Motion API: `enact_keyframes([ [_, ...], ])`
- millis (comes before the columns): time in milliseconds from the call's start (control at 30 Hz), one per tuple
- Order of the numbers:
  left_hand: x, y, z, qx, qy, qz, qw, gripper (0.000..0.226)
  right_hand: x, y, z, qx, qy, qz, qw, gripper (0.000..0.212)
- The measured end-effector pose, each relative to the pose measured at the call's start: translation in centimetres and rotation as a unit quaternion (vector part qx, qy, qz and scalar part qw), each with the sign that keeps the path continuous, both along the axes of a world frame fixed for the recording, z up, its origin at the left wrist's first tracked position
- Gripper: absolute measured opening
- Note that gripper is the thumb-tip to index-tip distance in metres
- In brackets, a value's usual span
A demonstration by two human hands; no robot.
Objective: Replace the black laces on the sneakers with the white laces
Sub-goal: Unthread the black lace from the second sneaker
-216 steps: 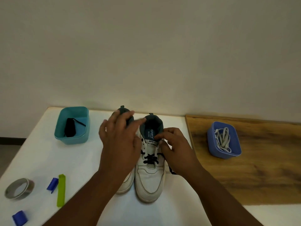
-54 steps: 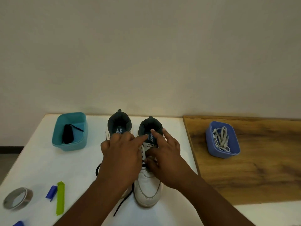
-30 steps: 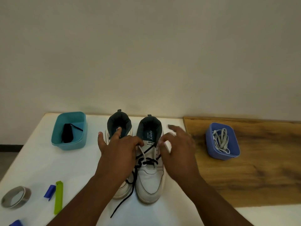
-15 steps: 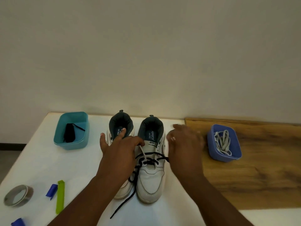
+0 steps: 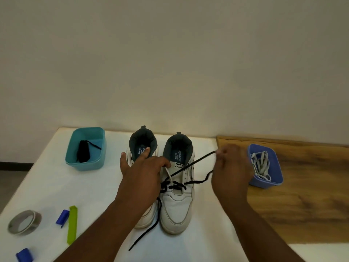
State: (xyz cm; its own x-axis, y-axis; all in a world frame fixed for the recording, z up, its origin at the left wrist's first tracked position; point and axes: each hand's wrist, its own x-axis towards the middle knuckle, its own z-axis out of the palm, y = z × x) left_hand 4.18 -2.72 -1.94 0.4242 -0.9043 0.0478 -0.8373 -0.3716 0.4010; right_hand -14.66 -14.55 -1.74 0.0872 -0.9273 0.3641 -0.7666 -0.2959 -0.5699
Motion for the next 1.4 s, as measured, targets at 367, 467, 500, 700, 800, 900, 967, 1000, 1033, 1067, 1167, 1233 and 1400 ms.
enact_keyframes([
  [367, -0.5, 0.3, 0.8, 0.019, -0.005, 0.005, 1.0, 0.035, 3.2, 3.7, -1.5, 0.031, 0.177, 0.254, 0.95, 0.01],
  [467, -0.6, 0.2, 1.0, 0.013, 0.001, 0.004, 1.0, 0.035, 1.6, 1.6, -0.5, 0.005, 0.045, 0.113, 0.993, 0.011],
  [500, -0.6, 0.1, 1.1, 0.012, 0.002, 0.002, 1.0, 0.035, 0.7, 0.4, -0.5, 0.017, -0.026, 0.056, 0.998, 0.012],
  [700, -0.5, 0.3, 0.5, -0.014, 0.012, -0.001, 1.0, 0.025, -1.0, -1.4, 0.0, 0.184, -0.236, -0.075, 0.951, 0.029],
  [800, -0.8, 0.2, 0.7, -0.015, 0.005, -0.013, 1.0, 0.024, -0.1, -0.2, 0.2, 0.252, -0.213, -0.049, 0.943, 0.025],
  [900, -0.9, 0.2, 0.7, 0.006, 0.006, -0.017, 1.0, 0.033, -0.4, 0.0, 1.0, 0.237, -0.056, -0.013, 0.97, 0.036],
  [967, -0.8, 0.1, 0.7, 0.01, 0.006, -0.016, 1.0, 0.035, -0.8, 0.3, 1.2, 0.19, 0.12, 0.01, 0.974, 0.036],
  [1000, -0.8, 0.1, 0.7, 0.012, 0.005, -0.016, 1.0, 0.035, -0.7, 0.7, 1.4, 0.141, 0.187, 0.015, 0.972, 0.025],
  [1033, -0.8, 0.0, 0.7, 0.011, 0.007, -0.017, 1.0, 0.034, -0.5, 1.0, 1.4, 0.103, 0.211, 0.028, 0.972, 0.012],
  [1067, -0.9, -0.1, 0.7, 0.01, 0.01, -0.018, 1.0, 0.033, -0.2, 1.3, 1.2, 0.081, 0.199, 0.055, 0.975, 0.024],
  [1167, -1.1, -0.2, 0.4, 0.002, 0.007, -0.015, 1.0, 0.028, 1.4, 2.4, 1.5, 0.077, 0.138, 0.228, 0.961, 0.038],
  [1233, -0.9, -0.1, 0.4, 0.003, -0.004, -0.009, 1.0, 0.024, 2.5, 3.3, 1.0, 0.095, 0.169, 0.297, 0.935, 0.028],
  [1400, -0.6, 0.0, 0.8, 0.019, -0.009, -0.013, 1.0, 0.039, 3.0, 3.6, -0.2, 0.091, 0.217, 0.32, 0.918, 0.017],
])
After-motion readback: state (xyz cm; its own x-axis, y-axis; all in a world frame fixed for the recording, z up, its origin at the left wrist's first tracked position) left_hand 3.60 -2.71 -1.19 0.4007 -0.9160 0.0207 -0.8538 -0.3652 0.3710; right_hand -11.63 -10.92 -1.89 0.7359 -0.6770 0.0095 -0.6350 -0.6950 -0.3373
